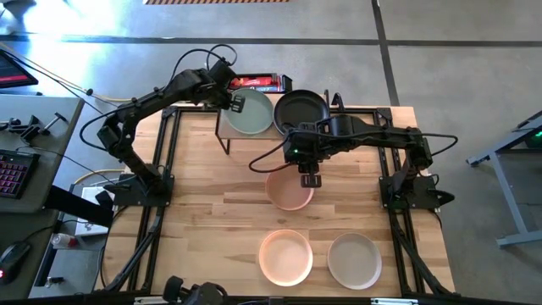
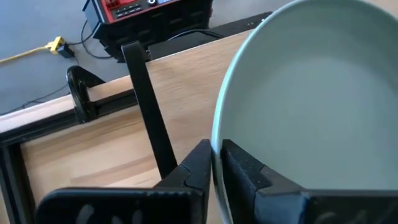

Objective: Place and stack plates onto a shelf
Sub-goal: Put the green plate on the shelf, then stack the orange plate on the top of the green plate on the shelf

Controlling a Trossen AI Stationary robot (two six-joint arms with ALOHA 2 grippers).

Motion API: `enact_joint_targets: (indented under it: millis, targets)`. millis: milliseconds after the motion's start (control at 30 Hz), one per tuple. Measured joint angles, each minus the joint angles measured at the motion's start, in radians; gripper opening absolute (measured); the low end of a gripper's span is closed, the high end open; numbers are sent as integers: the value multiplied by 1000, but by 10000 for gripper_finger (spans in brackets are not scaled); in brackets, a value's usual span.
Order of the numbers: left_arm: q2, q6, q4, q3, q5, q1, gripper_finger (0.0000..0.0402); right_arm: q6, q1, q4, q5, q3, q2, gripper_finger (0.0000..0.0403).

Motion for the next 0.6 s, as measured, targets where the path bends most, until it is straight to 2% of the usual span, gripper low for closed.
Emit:
enact_joint_targets:
  millis: [433, 600]
  targets:
    - [0, 29, 1, 0, 8, 15, 87, 8, 0, 0, 0, 0, 0, 124]
    - [-8, 23, 2, 0, 134, 30, 91, 9, 0, 0, 0, 0, 0, 124]
